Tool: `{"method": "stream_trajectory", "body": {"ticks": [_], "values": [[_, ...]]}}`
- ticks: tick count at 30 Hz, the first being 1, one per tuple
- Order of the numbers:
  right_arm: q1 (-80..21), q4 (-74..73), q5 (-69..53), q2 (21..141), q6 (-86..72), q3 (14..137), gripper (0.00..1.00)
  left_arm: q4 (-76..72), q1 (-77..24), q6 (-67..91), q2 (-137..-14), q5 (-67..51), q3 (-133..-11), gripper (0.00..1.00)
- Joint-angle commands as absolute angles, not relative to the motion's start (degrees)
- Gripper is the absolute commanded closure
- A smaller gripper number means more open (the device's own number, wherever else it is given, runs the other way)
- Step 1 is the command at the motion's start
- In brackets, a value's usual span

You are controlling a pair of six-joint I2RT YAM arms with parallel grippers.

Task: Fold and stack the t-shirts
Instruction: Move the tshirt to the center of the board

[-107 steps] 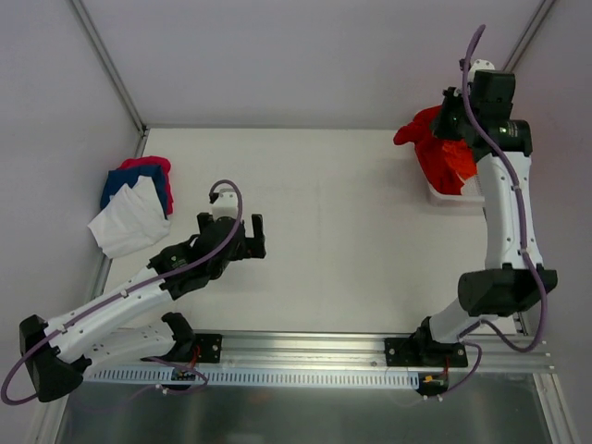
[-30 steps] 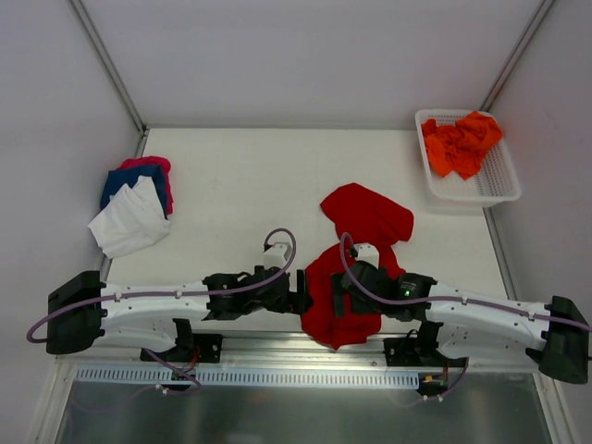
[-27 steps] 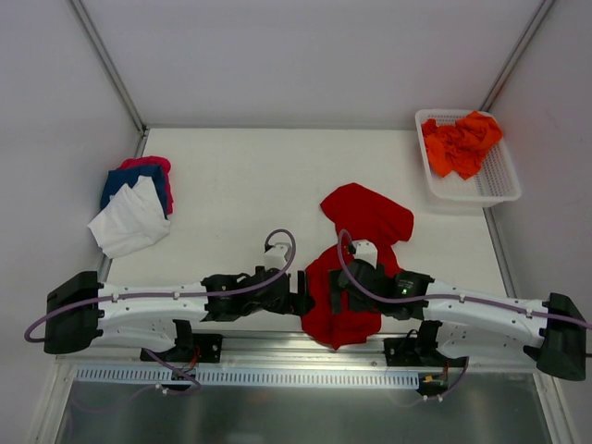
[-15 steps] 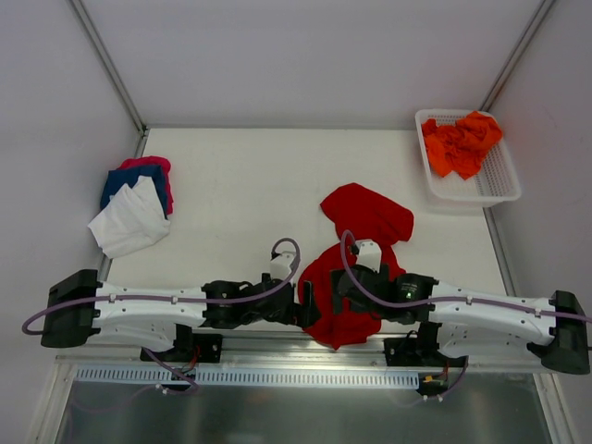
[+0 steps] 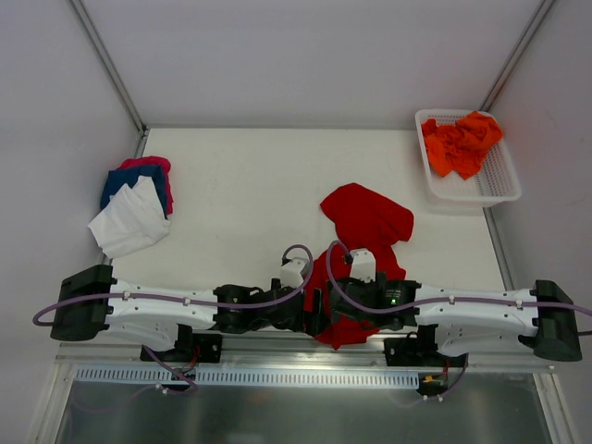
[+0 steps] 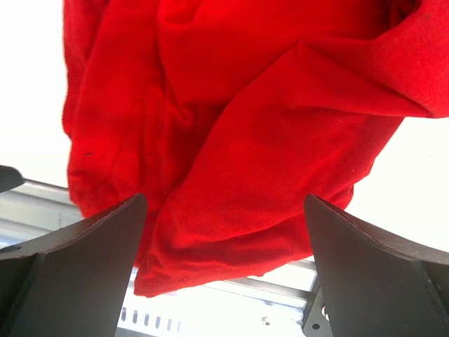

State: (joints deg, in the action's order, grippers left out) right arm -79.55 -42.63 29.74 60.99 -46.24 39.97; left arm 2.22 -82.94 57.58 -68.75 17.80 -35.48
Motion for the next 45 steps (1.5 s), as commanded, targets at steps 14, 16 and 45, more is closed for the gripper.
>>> {"method": "stream_trajectory", "body": {"ticks": [14,16,45], "values": [[-79.9,-42.0,30.3,64.2,-46.8,43.3,0.01,1.4,-83.5,58.1,-65.7,21.8,-34.7,0.05],[-79.9,-42.0,30.2,64.6,-46.9,43.4,0.00,1.4,-83.4,58.1,-65.7,21.6,-34.6,0.05],[-79.9,-41.8,30.0,66.5,-46.3,44.3,0.00,1.4,-83.5,57.5,-65.8,22.1,-34.8,0.04]]}}
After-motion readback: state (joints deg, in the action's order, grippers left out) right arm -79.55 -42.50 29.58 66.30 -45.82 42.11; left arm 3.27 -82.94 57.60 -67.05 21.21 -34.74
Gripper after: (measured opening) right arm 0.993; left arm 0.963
